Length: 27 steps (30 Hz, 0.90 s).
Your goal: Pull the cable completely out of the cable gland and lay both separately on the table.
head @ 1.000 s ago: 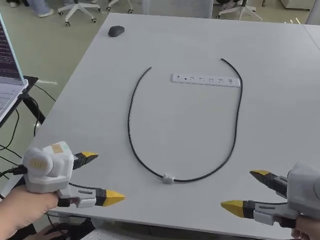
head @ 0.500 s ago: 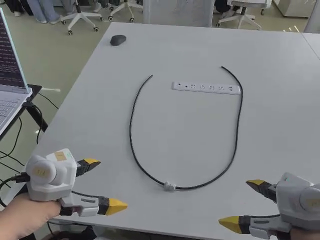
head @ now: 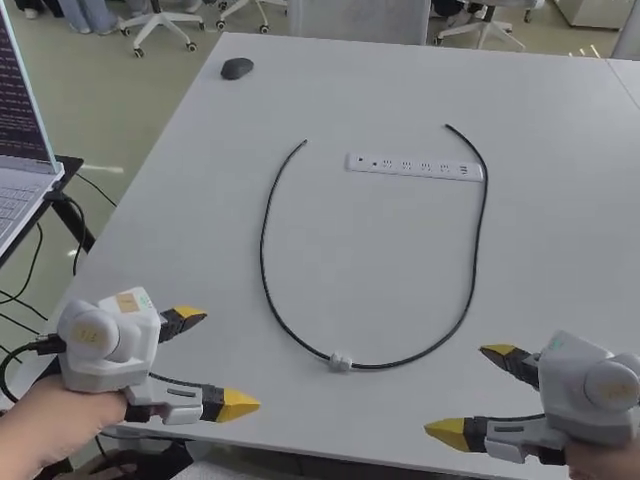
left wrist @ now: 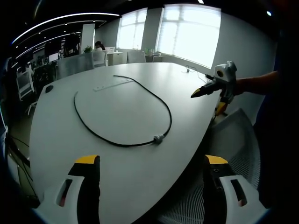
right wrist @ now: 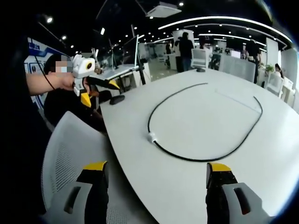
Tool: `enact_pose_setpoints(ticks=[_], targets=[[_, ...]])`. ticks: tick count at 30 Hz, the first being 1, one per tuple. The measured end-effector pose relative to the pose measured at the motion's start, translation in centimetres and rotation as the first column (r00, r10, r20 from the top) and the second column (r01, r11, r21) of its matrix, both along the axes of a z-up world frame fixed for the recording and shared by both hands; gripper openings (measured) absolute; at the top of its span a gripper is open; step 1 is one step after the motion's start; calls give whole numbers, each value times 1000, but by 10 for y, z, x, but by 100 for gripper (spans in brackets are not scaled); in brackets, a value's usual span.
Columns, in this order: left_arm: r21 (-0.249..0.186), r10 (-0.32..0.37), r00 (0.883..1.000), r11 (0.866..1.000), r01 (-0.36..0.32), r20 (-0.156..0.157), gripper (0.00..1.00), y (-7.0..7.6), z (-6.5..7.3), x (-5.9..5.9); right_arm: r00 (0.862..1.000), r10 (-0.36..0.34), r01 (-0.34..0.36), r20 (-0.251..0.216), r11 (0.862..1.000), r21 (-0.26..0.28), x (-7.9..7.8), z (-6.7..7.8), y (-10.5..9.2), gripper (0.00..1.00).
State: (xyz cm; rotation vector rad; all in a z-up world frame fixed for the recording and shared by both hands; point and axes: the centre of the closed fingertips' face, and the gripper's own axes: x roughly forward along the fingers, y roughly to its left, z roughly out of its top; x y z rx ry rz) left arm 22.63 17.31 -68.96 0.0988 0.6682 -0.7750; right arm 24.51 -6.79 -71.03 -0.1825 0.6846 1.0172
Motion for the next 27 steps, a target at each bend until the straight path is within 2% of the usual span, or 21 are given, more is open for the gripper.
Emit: enact_pose_setpoints(ticks=[6,14,15,20,22,27], targets=[[-5,28,1000,1000,-28,6,91,8,-3,4,1000,21,-21,-4,1000,-6,6,0,11,84],[-30,20,1000,999,-20,1,91,8,-3,3,999,44,-44,-6,998,-39,20,-4,25,76],[-33,17,1000,999,-17,-7,90,8,-4,3,999,49,-49,-7,998,-42,21,-5,27,75],[-39,9,1000,999,-10,-14,90,8,-7,5,996,86,-87,-12,994,-74,26,-11,40,71],[-47,11,1000,999,-12,-22,90,7,-8,6,993,113,-114,-18,988,-108,28,-20,43,69],[-57,2,1000,998,-3,-31,89,5,-11,6,992,118,-122,-37,985,-123,34,-26,48,64]])
